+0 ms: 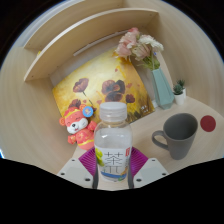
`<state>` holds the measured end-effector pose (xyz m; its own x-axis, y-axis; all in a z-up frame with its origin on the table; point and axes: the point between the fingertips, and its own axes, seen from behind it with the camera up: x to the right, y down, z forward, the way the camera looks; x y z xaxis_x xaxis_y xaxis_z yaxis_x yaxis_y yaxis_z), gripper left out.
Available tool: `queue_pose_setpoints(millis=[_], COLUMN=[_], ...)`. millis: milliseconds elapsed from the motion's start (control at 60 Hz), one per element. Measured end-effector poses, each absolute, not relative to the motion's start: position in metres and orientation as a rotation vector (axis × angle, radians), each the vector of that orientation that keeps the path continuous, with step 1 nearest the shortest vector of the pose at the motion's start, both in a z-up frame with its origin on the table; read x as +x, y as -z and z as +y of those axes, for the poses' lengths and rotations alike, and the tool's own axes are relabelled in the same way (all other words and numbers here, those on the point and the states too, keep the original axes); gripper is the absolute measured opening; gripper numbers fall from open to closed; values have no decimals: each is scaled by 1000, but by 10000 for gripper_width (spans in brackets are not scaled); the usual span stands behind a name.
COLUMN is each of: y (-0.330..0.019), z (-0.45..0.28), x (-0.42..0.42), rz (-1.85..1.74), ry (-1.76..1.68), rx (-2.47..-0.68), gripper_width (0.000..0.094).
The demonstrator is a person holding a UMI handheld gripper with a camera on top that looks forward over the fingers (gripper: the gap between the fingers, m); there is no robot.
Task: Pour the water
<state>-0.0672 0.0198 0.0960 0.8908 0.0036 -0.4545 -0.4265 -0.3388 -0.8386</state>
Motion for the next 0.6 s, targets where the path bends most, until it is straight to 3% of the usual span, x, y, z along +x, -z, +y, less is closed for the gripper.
queue_pose_setpoints(millis=[183,300,600], y=[-140,-165,-189], z=[17,20,29], x=[-47,-29,7], rz=[636,864,1378], ry=[-857,-1124,-1586], rx=[-1785,-1636,-1212], gripper_width=[407,406,406])
